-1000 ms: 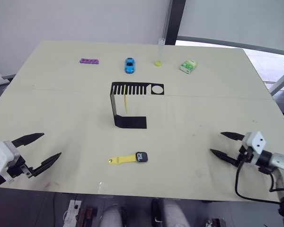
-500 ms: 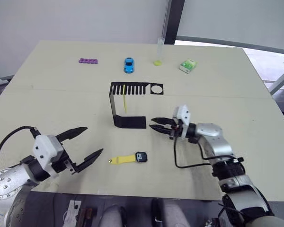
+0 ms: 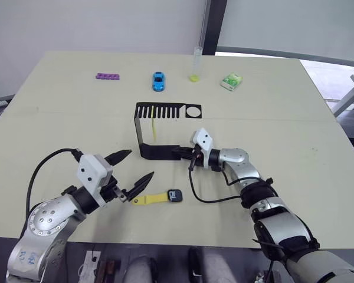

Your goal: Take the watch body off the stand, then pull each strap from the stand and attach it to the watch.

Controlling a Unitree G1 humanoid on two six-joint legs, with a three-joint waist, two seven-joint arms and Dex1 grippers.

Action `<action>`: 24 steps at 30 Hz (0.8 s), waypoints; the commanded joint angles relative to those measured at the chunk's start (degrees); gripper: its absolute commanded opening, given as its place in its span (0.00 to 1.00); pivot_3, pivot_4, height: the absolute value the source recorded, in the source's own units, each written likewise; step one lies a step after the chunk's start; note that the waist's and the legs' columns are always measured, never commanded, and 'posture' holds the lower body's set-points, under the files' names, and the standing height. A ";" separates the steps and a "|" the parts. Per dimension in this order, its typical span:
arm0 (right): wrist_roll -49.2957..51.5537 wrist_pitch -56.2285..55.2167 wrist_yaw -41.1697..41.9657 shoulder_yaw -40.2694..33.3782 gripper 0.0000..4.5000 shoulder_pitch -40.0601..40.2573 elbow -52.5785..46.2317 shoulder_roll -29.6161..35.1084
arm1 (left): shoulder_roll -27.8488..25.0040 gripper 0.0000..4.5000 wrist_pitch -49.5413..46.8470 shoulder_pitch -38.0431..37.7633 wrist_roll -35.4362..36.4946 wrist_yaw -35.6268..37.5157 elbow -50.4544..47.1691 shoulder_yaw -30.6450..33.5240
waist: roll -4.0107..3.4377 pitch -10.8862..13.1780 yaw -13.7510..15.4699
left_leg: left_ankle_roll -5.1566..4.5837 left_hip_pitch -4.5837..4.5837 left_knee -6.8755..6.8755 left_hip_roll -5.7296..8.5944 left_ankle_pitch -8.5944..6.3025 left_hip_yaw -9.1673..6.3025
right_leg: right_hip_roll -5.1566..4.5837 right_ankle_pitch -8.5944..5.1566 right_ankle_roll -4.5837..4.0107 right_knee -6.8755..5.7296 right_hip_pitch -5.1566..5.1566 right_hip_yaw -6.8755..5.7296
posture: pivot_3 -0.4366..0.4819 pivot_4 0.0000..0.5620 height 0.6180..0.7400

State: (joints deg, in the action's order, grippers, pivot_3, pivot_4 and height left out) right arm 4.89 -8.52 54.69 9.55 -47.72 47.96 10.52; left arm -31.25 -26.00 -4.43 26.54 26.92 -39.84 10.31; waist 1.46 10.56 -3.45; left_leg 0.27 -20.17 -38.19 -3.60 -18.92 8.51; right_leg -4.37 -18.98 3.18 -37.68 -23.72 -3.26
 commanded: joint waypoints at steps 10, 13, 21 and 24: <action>-0.42 -0.81 5.33 0.93 0.00 1.74 -1.09 -0.71 | 8.84 0.88 -3.58 9.32 -11.63 -12.91 2.65 -10.90 | 0.00 -0.01 0.16 | 0.02 0.01 0.01 -0.01 0.02 0.00 | 0.02 0.00 -0.01 -0.01 0.00 0.00 | 0.48 0.27 1.00; -0.60 0.01 5.75 1.05 0.00 2.42 -1.69 -0.65 | 11.40 0.59 -2.43 10.83 -13.81 -14.57 3.99 -12.73 | 0.01 -0.01 0.26 | 0.02 0.00 0.01 -0.01 0.02 0.00 | 0.01 0.00 -0.01 -0.01 0.00 0.00 | 0.48 0.27 1.00; -1.07 0.76 5.55 1.27 0.00 2.81 -1.88 -0.78 | 17.87 0.59 -2.29 15.38 -22.10 -22.33 8.34 -15.31 | 0.03 -0.02 0.36 | 0.02 0.01 -0.01 0.00 0.03 0.00 | 0.01 0.00 -0.01 -0.02 0.01 -0.01 | 0.48 0.27 1.00; -1.23 0.80 5.64 1.55 0.00 2.79 -1.69 -0.90 | 19.89 0.59 -2.56 17.49 -24.59 -24.27 9.99 -16.31 | 0.03 -0.02 0.36 | 0.01 0.01 0.00 0.00 0.03 0.00 | 0.01 0.00 0.00 -0.02 0.00 -0.01 | 0.48 0.27 1.00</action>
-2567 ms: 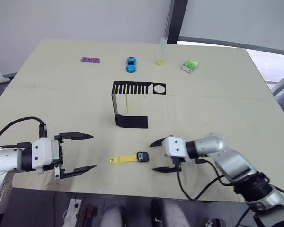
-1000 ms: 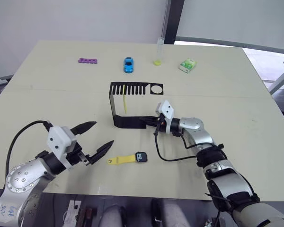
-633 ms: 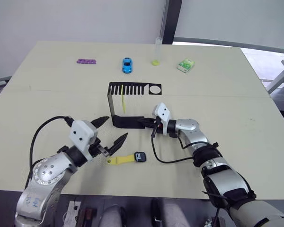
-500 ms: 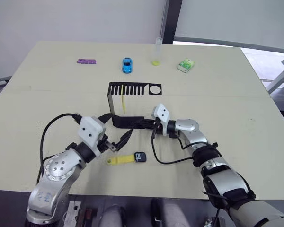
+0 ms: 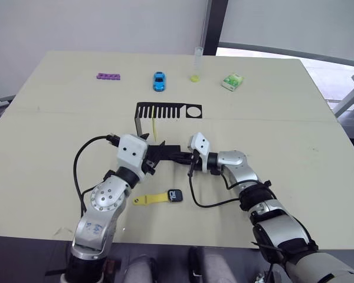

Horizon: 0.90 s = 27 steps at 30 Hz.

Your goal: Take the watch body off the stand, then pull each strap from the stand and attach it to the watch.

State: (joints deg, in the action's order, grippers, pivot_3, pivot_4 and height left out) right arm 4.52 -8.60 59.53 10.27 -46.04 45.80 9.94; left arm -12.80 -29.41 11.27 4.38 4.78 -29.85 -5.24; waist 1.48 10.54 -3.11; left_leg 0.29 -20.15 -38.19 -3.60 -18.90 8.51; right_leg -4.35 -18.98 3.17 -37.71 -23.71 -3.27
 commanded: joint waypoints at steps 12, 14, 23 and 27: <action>-0.91 1.11 1.41 1.63 0.00 1.02 0.49 -0.66 | 5.34 0.59 3.87 6.06 -4.57 -2.44 6.32 -1.34 | 0.01 -0.01 0.04 | 0.01 0.00 0.01 0.00 0.01 0.01 | 0.00 0.00 0.00 0.00 0.00 -0.02 | 0.48 0.27 1.00; -0.96 1.01 1.56 1.67 0.00 1.04 0.60 -0.66 | 5.82 0.59 4.11 6.28 -4.96 -2.54 6.99 -1.38 | 0.01 -0.01 0.06 | 0.01 0.00 0.01 0.00 0.02 0.00 | 0.00 0.00 0.00 0.00 0.00 -0.02 | 0.48 0.27 1.00; -1.05 1.00 1.83 1.69 0.00 1.36 0.31 -0.51 | 6.88 0.01 5.17 6.63 -6.53 -3.99 7.77 -0.23 | 0.01 -0.01 0.06 | 0.01 0.00 0.01 -0.01 0.01 0.00 | -0.01 0.00 0.00 0.00 0.00 -0.03 | 0.48 0.27 1.00; -1.15 0.90 1.67 1.79 0.00 1.59 0.61 -0.78 | 7.19 0.01 6.83 6.92 -6.90 -4.39 7.80 0.35 | 0.01 -0.01 0.07 | 0.01 -0.01 0.01 -0.01 0.01 0.00 | -0.01 0.00 0.00 0.01 0.00 -0.03 | 0.48 0.27 1.00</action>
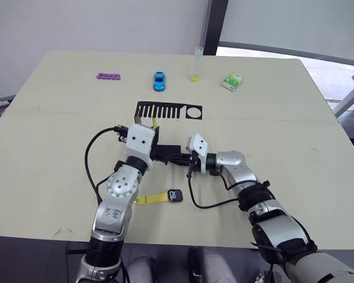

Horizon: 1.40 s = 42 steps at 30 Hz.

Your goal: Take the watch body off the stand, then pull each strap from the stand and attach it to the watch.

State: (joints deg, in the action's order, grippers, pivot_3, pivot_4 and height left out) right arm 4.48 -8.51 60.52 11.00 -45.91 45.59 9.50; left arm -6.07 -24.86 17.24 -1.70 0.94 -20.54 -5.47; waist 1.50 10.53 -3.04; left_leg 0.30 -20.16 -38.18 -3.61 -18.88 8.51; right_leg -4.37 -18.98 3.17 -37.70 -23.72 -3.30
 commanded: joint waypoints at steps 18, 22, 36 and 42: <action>-1.34 0.64 -1.10 0.51 0.00 1.57 1.50 -1.16 | -0.15 0.01 7.28 -2.84 0.15 2.84 -5.49 1.01 | 0.00 0.00 -0.03 | 0.00 0.00 0.02 -0.01 0.00 0.00 | -0.01 0.00 0.00 0.02 0.00 -0.01 | 0.48 0.27 1.00; -1.35 0.48 -2.10 0.14 0.00 1.09 2.10 -1.34 | 0.06 0.01 7.43 -3.29 0.71 3.61 -5.57 1.11 | 0.00 0.00 -0.05 | 0.00 0.01 0.02 -0.01 0.00 0.00 | 0.00 0.00 0.00 0.02 0.00 -0.01 | 0.48 0.27 1.00; -0.63 2.12 -3.56 -0.52 0.00 0.79 2.17 -2.90 | -1.19 0.01 5.89 -2.62 0.60 5.71 -5.69 1.25 | 0.00 0.00 -0.12 | 0.00 0.01 0.02 -0.01 0.00 0.00 | 0.00 0.00 0.00 0.01 0.00 -0.01 | 0.48 0.27 1.00; -0.71 2.85 -1.99 0.17 0.00 1.45 0.77 -2.91 | -1.91 0.01 5.73 -1.99 0.31 5.80 -6.01 1.70 | 0.00 0.00 -0.16 | 0.00 0.01 0.03 -0.02 0.00 0.00 | 0.00 0.00 0.00 0.02 0.00 -0.01 | 0.48 0.27 1.00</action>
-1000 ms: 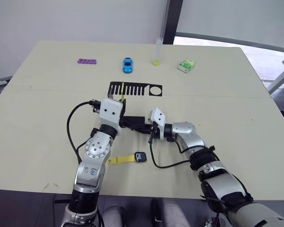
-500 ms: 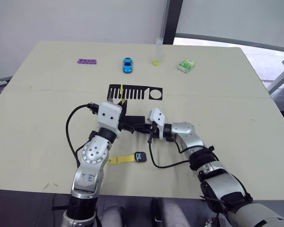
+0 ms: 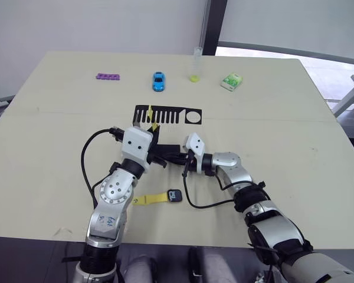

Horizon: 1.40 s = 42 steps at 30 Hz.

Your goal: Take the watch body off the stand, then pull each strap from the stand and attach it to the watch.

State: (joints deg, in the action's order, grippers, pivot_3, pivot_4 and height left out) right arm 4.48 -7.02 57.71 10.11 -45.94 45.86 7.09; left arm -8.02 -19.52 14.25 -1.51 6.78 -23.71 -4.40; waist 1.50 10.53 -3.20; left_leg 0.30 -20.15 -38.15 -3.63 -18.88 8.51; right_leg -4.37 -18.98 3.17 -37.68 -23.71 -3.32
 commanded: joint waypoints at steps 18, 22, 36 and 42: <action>-2.88 1.46 0.33 3.50 0.00 3.65 -2.23 -1.76 | -0.22 0.01 -0.40 2.03 -0.13 0.69 -1.84 0.76 | 0.01 -0.01 -0.12 | 0.01 0.01 0.04 0.00 0.01 0.00 | 0.00 0.00 0.00 0.03 0.00 -0.01 | 0.48 0.27 1.00; -3.17 4.95 -1.06 3.59 0.00 4.00 -2.47 -1.57 | -0.56 0.01 0.48 1.57 1.07 1.76 -2.60 1.89 | 0.01 -0.01 -0.15 | 0.03 0.03 0.05 -0.01 0.02 0.00 | 0.01 0.00 0.00 0.00 0.00 -0.01 | 0.48 0.27 1.00; -2.40 10.89 -3.65 2.94 0.00 4.54 -4.07 -1.86 | -4.49 0.01 1.53 -2.19 6.78 6.79 -5.21 5.87 | 0.00 -0.03 -0.03 | 0.03 0.04 0.07 -0.01 0.02 -0.02 | -0.01 0.00 0.00 0.02 0.02 -0.01 | 0.48 0.27 1.00; -2.20 11.45 -3.74 2.80 0.00 4.94 -4.82 -1.86 | -4.29 0.01 0.93 -2.34 7.76 7.84 -4.83 5.24 | 0.01 -0.03 -0.04 | 0.04 0.04 0.07 -0.01 0.02 -0.02 | -0.01 0.00 0.00 0.02 0.02 -0.01 | 0.48 0.27 1.00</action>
State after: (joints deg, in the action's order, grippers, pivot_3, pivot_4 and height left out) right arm 3.54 1.44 55.32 11.94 -43.52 38.42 5.03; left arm -12.28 -19.44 12.17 5.09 14.15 -26.26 0.97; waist 1.51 10.50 -3.24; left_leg 0.34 -20.11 -38.07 -3.64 -18.87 8.48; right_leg -4.38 -18.98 3.17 -37.66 -23.70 -3.33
